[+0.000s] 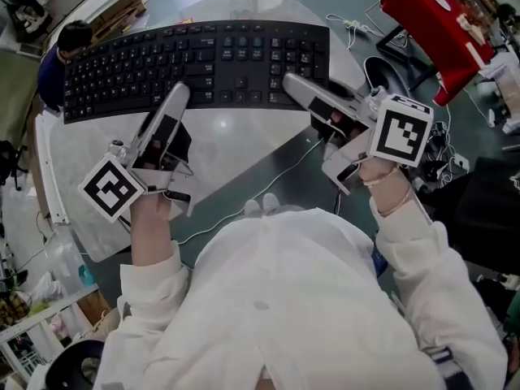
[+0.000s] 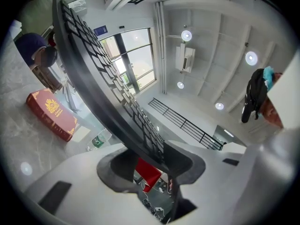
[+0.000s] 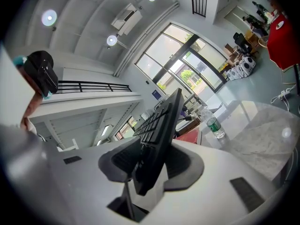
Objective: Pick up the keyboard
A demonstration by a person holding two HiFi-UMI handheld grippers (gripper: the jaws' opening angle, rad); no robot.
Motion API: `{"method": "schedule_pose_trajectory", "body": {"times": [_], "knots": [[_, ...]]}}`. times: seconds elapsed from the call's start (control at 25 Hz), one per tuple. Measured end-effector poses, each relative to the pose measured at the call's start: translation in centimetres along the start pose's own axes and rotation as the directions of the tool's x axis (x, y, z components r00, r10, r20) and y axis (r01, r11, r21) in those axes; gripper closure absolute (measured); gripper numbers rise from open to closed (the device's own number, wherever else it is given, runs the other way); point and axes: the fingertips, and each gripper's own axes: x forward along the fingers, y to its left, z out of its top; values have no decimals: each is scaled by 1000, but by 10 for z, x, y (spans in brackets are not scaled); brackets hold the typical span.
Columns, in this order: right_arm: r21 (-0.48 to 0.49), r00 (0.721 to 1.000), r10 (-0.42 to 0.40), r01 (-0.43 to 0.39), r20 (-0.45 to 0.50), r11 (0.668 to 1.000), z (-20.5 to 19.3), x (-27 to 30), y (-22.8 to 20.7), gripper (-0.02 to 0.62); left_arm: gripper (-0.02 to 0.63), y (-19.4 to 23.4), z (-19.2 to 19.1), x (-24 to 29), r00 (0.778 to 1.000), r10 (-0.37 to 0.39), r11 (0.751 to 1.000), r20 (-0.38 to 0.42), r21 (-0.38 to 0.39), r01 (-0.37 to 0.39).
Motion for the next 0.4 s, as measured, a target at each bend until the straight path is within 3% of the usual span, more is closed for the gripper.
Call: {"method": "schedule_pose_trajectory", "body": {"times": [0.4], "knots": [[-7,999,-28,28,-15,1000,-3,-3,-1,449,443,1,-8,-2,1000,-23,999,4,-40,23]]}}
